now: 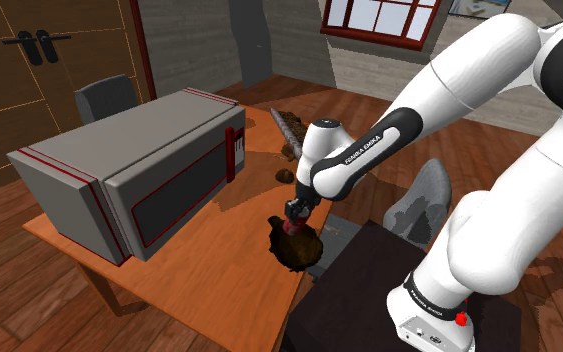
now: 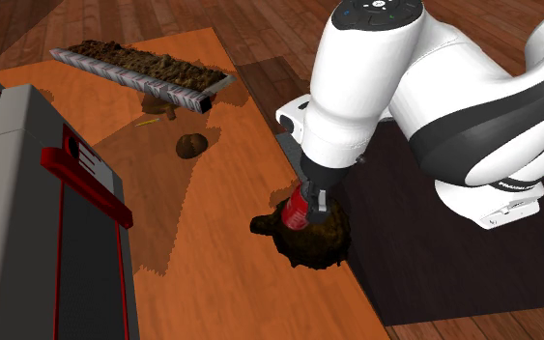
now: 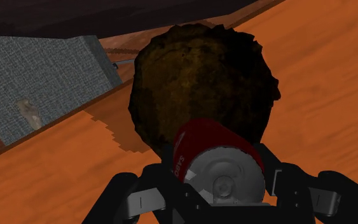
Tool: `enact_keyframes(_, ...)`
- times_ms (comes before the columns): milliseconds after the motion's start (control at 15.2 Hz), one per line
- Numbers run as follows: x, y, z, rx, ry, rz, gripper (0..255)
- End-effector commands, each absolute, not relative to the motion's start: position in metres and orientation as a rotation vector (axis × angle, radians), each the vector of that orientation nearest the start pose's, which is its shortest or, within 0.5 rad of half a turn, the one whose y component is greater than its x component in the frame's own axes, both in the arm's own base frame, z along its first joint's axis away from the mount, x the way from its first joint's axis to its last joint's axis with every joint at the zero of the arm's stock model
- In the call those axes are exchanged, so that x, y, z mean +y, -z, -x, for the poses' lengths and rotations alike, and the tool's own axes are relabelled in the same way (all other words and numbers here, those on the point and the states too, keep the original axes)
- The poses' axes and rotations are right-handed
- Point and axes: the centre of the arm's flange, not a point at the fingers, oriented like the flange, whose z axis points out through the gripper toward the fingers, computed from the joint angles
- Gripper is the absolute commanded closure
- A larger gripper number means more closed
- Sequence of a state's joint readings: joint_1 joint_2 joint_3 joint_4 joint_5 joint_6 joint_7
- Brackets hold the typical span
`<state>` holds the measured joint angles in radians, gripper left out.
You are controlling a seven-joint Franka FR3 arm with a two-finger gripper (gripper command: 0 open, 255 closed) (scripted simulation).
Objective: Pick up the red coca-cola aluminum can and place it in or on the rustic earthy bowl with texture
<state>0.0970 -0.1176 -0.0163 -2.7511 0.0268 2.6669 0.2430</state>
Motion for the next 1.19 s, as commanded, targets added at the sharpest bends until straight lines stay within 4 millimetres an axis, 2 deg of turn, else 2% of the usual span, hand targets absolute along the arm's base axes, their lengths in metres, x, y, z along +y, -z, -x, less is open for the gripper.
enact_keyframes(0,0.031,-0.257,-0.394,0.290,0.049,3.108,0)
enact_keyframes(330,0.031,-0.257,-0.394,0.290,0.049,3.108,0)
enact_keyframes(594,0.030,-0.307,-0.392,0.290,0.049,3.108,0)
enact_keyframes(1122,0.030,-0.307,-0.392,0.290,0.049,3.108,0)
